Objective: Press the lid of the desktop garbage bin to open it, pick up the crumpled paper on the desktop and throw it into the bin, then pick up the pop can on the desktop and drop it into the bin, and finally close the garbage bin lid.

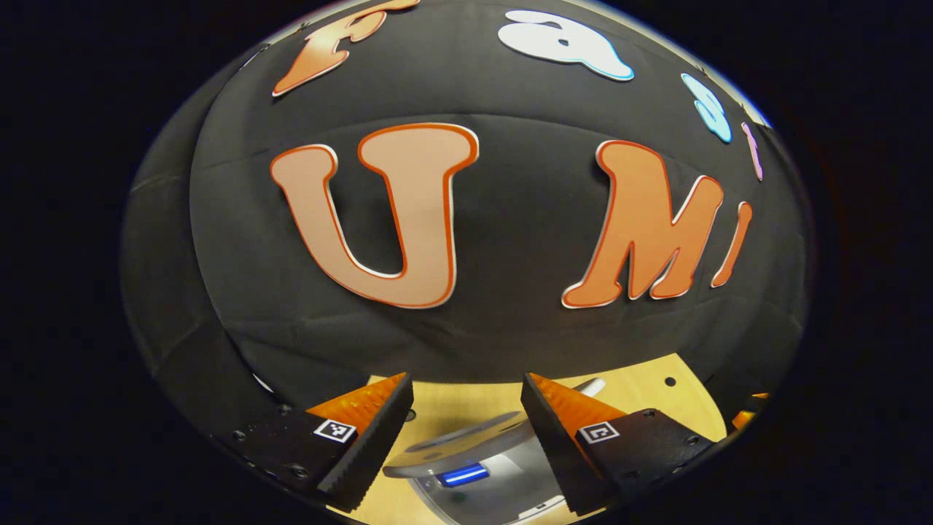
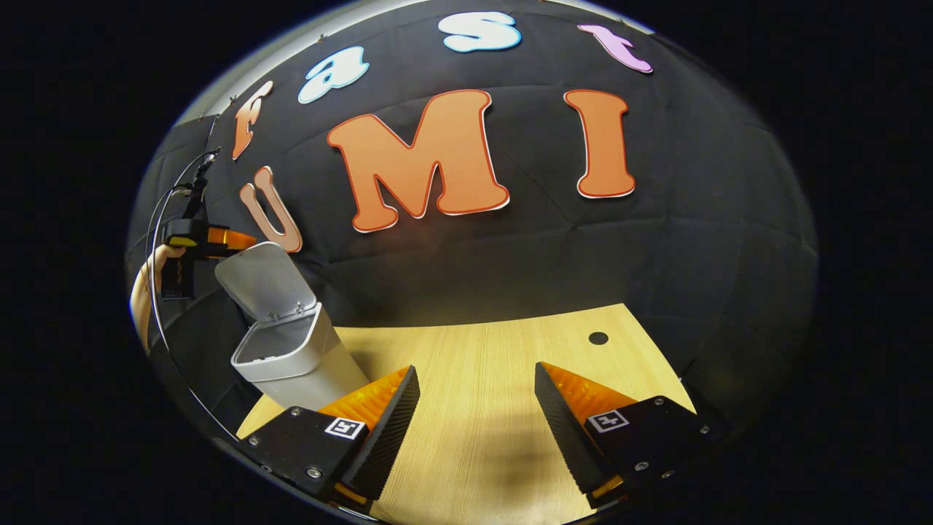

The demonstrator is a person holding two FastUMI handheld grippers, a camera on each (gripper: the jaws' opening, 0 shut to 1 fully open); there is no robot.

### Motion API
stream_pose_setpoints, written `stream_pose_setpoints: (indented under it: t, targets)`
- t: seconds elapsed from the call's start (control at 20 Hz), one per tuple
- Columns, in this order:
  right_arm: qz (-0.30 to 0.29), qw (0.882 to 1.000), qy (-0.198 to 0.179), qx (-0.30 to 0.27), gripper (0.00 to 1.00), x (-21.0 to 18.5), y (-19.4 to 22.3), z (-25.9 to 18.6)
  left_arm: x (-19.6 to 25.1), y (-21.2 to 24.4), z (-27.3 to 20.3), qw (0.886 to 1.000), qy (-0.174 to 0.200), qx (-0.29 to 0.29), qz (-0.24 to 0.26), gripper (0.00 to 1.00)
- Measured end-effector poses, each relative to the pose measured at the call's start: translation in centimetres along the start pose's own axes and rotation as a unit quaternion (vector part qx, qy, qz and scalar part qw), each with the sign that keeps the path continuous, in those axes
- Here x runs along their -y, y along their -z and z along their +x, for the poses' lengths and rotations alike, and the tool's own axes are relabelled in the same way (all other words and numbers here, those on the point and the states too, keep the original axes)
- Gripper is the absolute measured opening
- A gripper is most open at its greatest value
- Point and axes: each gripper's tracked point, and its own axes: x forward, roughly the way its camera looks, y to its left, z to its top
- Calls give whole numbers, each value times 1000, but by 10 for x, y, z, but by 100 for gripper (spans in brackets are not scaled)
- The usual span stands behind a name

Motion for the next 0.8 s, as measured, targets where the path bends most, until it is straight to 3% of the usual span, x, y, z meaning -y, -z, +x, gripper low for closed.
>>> stream_pose_setpoints:
  t: [0.45, 0.8]
  targets:
    - [-11, 999, -29, -18, 95, -12, 12, 1, 24, 107, -16, 996, 18, -87, 28, 95]
    - [-3, 998, -41, -39, 95, -9, 25, 3, 39, 167, -21, 990, 39, -131, 14, 95]
